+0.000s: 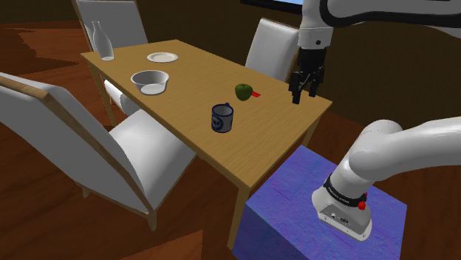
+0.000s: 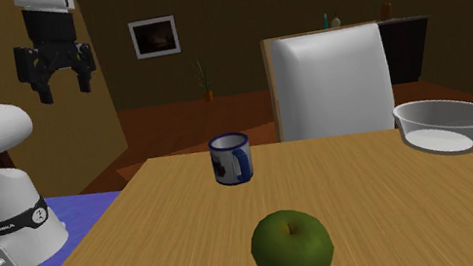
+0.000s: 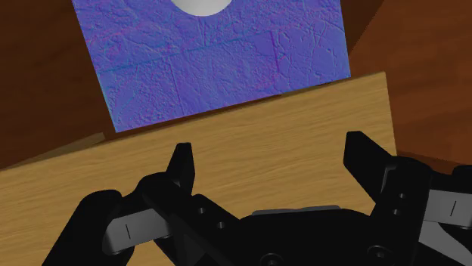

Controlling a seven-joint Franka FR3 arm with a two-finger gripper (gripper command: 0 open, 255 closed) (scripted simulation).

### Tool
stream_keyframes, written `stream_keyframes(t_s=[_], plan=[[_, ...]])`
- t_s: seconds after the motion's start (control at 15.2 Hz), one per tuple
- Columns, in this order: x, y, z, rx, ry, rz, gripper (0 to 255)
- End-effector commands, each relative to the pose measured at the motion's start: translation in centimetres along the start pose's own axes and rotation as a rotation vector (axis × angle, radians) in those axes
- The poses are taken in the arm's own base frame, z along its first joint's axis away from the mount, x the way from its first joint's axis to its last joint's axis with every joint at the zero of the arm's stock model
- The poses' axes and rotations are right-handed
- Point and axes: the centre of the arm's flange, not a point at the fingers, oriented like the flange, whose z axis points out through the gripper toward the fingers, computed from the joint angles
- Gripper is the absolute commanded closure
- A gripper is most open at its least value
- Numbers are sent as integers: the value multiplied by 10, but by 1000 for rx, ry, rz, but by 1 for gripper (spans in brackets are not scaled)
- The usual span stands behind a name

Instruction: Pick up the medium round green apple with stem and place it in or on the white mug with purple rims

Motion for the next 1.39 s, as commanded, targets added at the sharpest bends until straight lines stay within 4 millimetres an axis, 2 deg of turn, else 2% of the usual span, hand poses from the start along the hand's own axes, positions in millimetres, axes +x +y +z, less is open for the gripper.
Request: stream_keyframes(t_s=[0.0,1.32], plan=[[0,0,0,0,0,0,0],[235,64,27,-3,122,130,0]])
